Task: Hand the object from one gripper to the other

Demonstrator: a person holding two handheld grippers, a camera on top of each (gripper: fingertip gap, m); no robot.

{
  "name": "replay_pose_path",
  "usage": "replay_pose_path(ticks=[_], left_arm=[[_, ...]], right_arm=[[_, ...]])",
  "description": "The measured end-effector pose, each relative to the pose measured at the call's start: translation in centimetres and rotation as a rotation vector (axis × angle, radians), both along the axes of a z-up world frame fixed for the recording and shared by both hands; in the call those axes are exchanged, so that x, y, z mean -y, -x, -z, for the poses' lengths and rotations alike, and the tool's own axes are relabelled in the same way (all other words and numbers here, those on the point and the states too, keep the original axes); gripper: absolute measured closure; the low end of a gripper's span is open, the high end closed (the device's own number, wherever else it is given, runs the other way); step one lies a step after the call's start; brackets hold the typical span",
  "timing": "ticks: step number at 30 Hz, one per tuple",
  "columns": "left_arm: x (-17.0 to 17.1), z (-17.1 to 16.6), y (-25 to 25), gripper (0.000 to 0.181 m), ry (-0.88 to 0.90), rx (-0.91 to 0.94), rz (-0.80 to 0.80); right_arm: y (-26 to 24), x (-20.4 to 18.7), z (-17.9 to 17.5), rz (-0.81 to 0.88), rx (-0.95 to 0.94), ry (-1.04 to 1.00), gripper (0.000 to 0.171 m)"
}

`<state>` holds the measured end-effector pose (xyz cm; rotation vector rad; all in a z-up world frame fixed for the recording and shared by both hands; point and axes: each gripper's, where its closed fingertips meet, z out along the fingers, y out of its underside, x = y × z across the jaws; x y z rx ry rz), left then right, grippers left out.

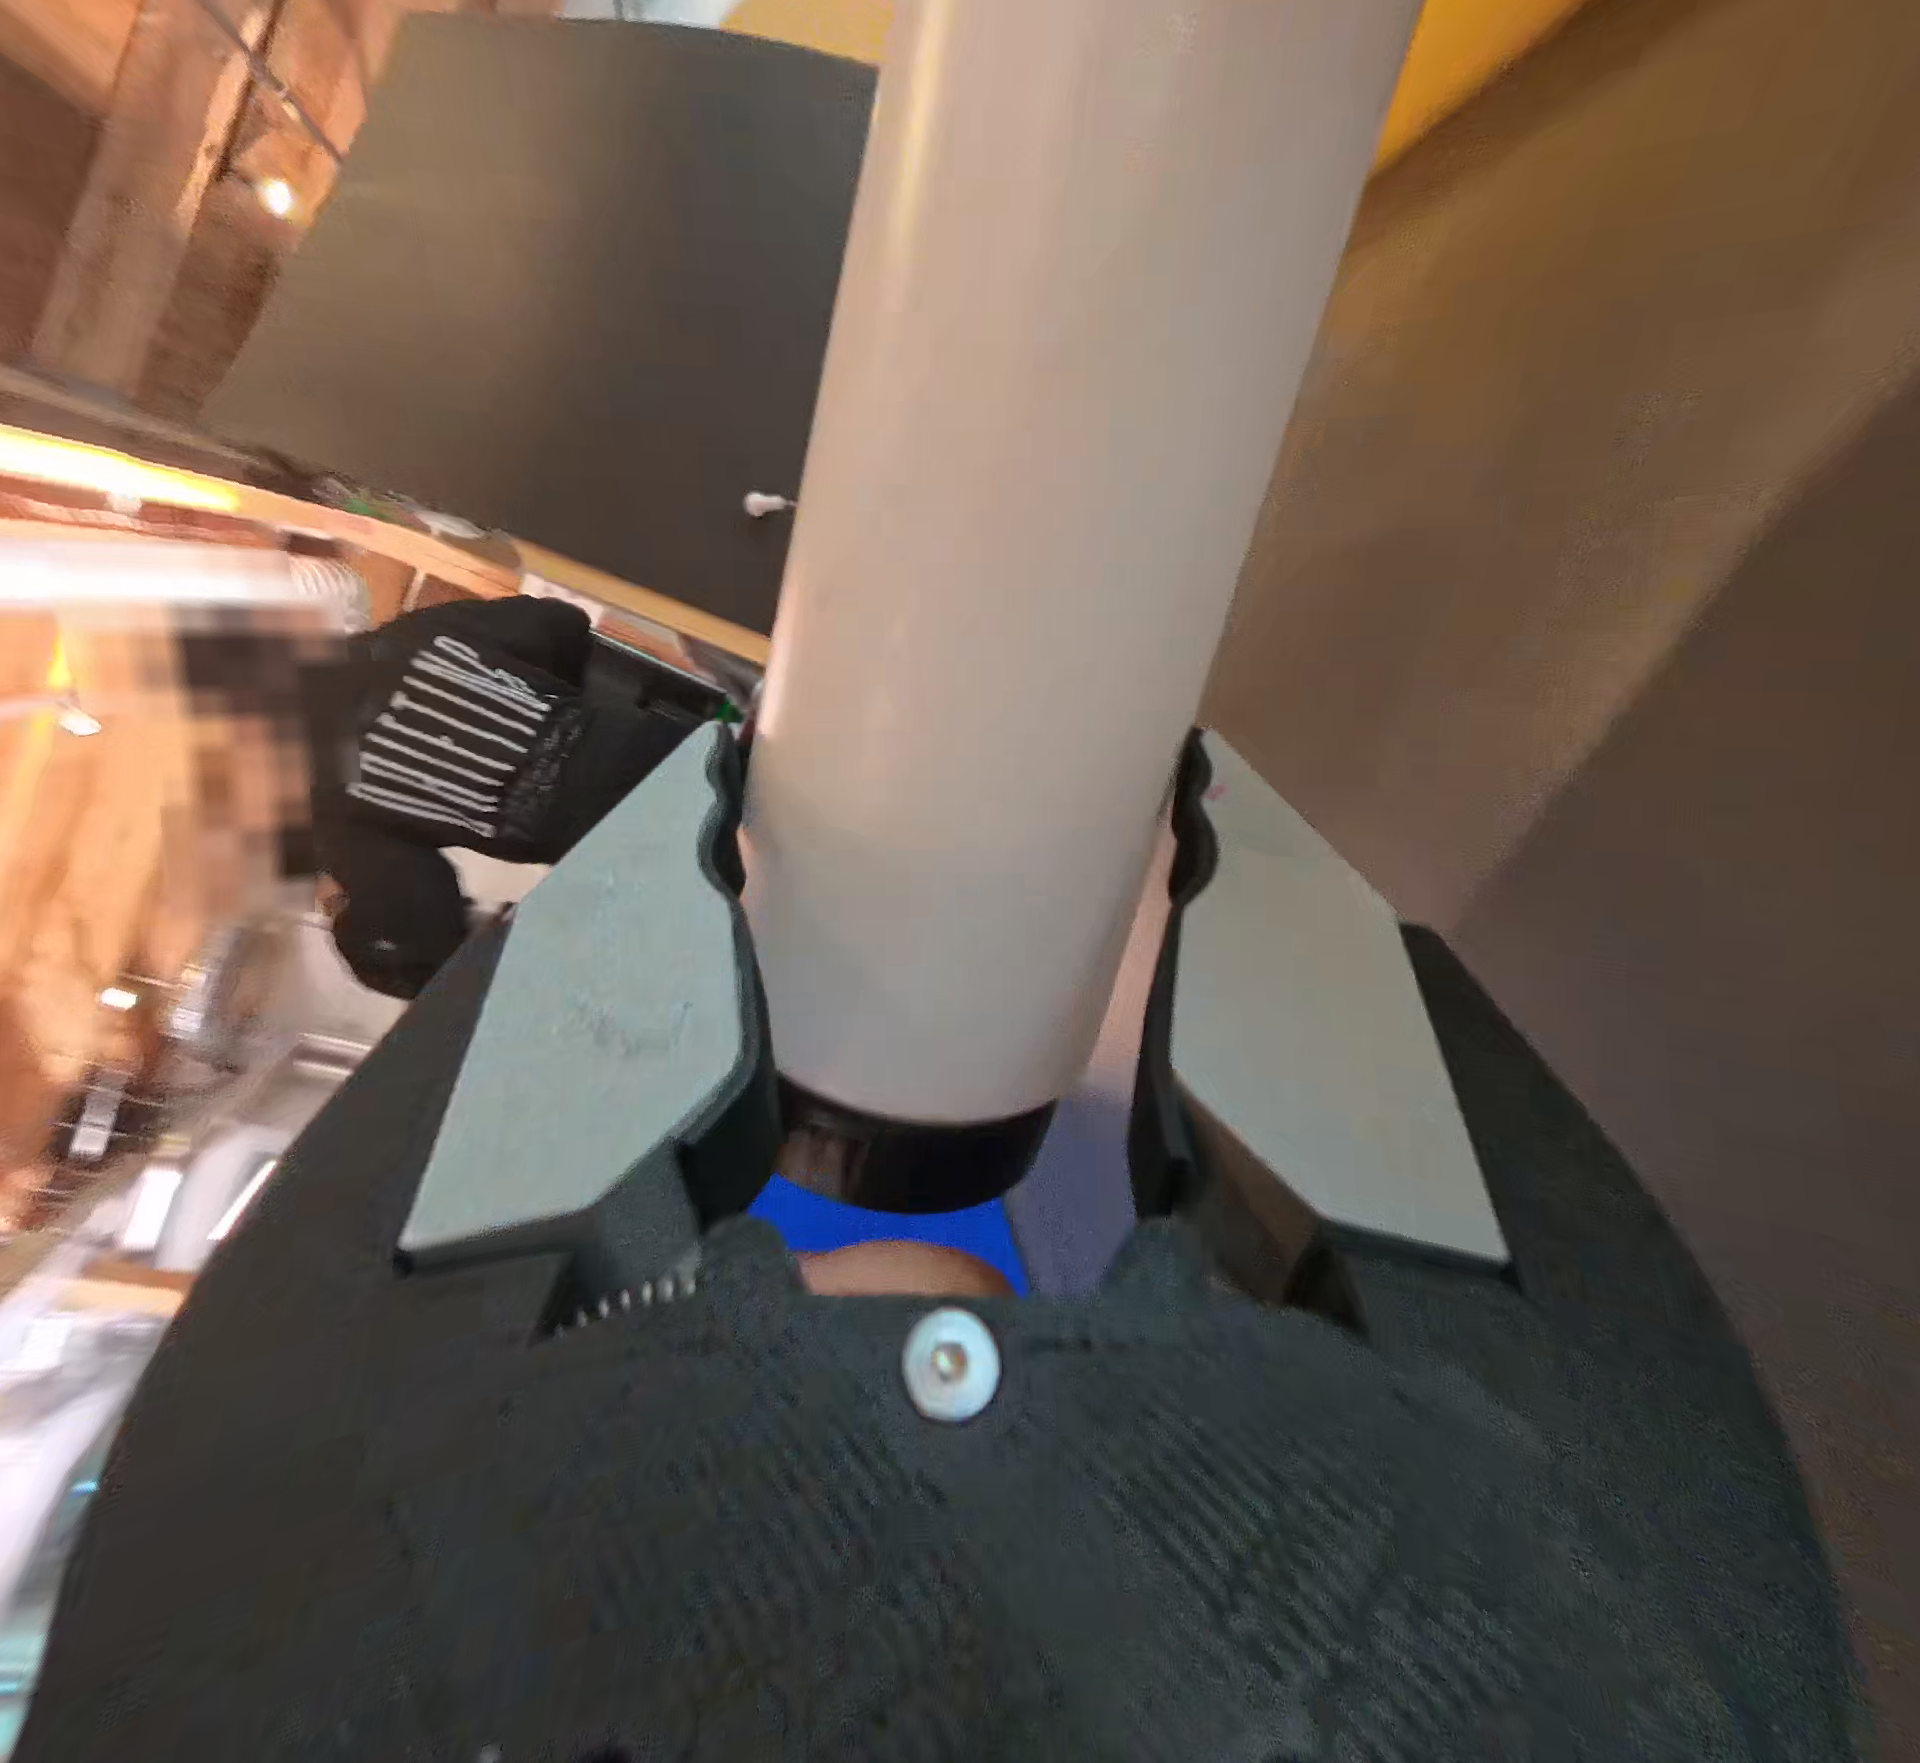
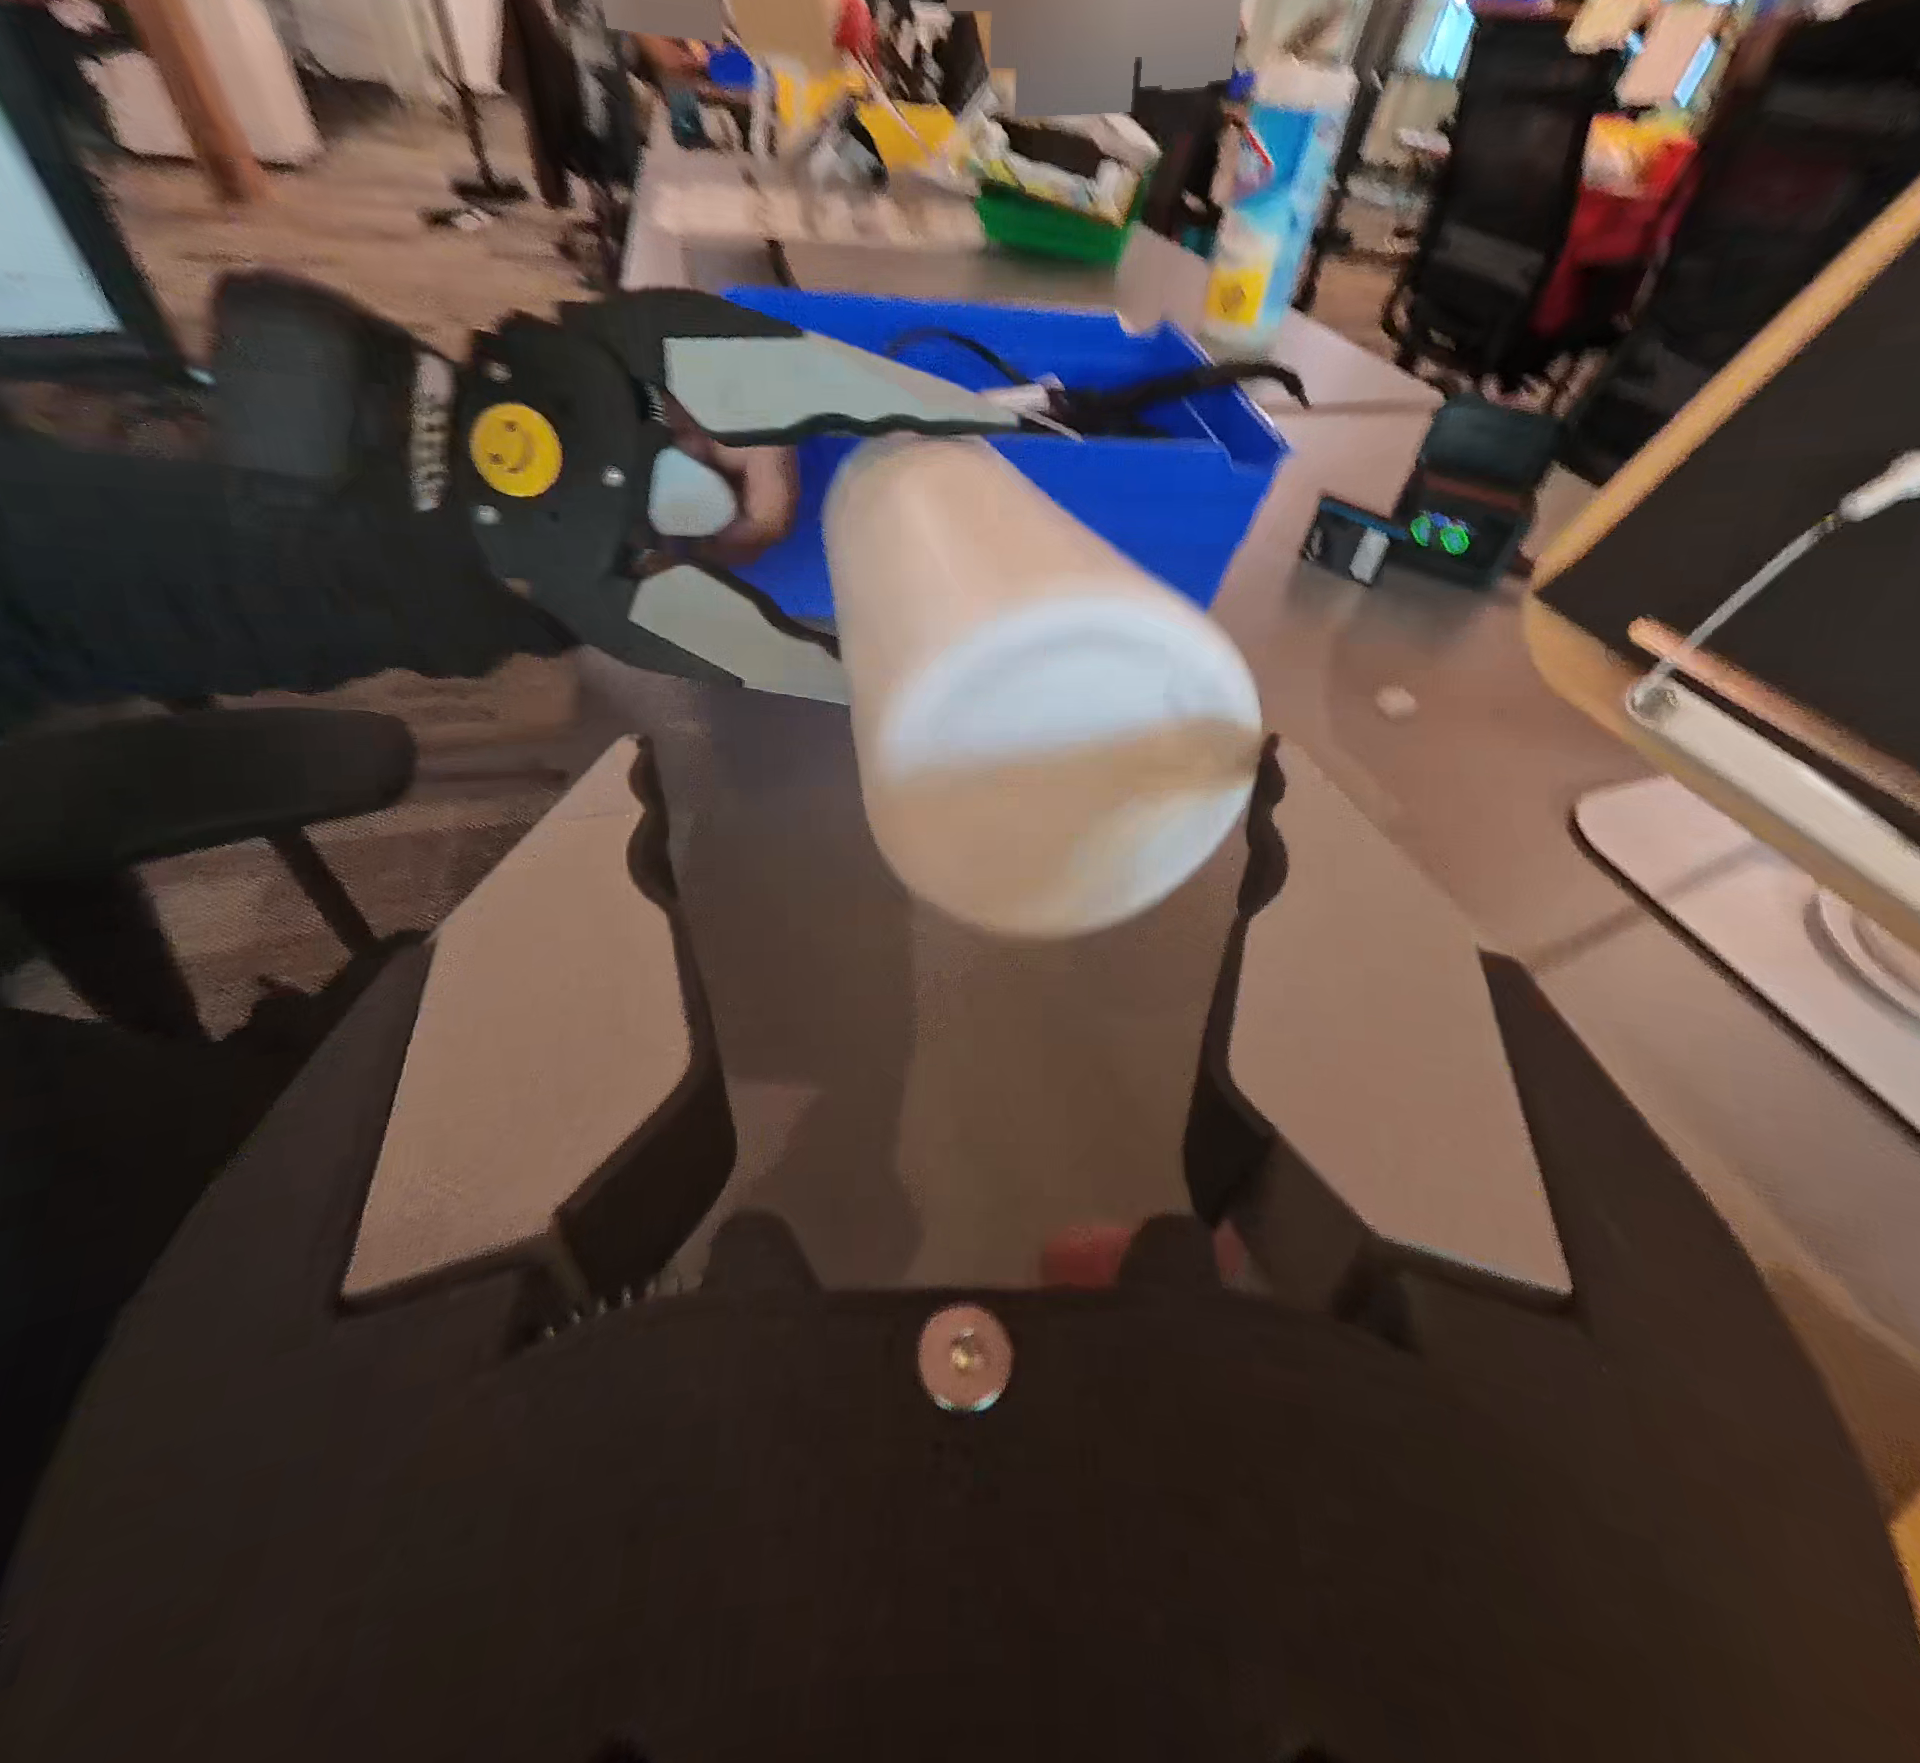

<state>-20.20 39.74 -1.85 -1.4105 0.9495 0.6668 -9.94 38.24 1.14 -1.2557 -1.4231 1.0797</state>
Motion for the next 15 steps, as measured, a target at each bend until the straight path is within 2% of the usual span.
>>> replay_pose_path(ticks=[3, 7, 11, 13, 15], left_arm=[[1.0, -2.0, -0.1, 0.099, -0.020, 0.183, 0.054], [3.4, -3.0, -4.1, 0.099, 0.064, 0.415, 0.286], [3.8, -1.7, -7.9, 0.099, 0.168, 0.472, 0.375], [2.9, -0.5, -8.2, 0.101, 0.212, 0.457, 0.359], [2.5, 1.0, -8.6, 0.104, 0.287, 0.449, 0.360]], right_arm=[[-0.7, 0.6, -1.9, -0.017, -0.074, -0.005, 0.063], [0.3, 1.6, -1.8, -0.056, -0.103, 0.031, 0.057], [2.4, 4.7, -1.2, -0.170, -0.144, 0.011, 0.063], [3.0, 5.2, -1.0, -0.157, -0.171, -0.045, 0.076], [3.3, 4.9, -0.1, -0.097, -0.129, -0.165, 0.080]])
